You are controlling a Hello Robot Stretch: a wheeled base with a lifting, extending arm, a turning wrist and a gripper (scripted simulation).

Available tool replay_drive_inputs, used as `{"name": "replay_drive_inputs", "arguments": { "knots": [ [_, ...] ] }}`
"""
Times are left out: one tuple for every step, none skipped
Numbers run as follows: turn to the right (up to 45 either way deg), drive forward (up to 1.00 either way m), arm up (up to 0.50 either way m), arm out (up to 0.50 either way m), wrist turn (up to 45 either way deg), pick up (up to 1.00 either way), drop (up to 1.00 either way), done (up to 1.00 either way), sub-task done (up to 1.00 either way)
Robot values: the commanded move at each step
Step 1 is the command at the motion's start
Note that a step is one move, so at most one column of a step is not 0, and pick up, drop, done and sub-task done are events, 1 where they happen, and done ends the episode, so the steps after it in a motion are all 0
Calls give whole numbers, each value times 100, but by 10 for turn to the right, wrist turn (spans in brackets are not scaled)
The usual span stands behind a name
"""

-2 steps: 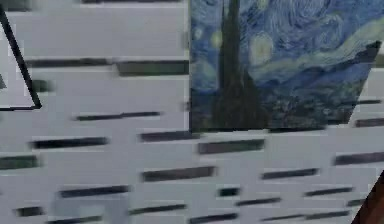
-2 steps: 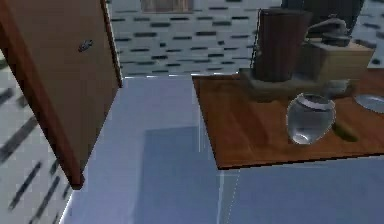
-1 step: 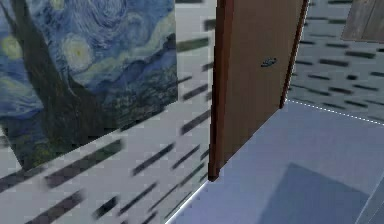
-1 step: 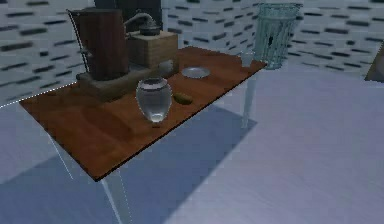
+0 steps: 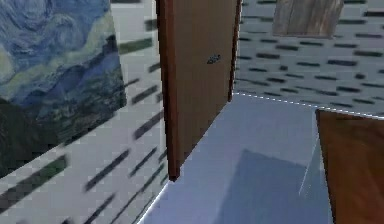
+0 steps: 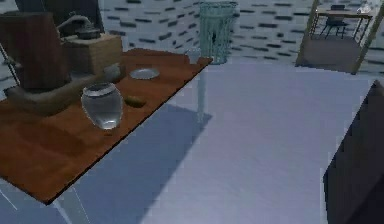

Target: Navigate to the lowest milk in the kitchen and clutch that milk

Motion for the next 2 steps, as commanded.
{"name": "replay_drive_inputs", "arguments": {
  "knots": [
    [0, 40, 0, 0, 0, 0, 0, 0, 0],
    [270, 0, 0, 0, 0, 0, 0, 0, 0]
  ]
}}
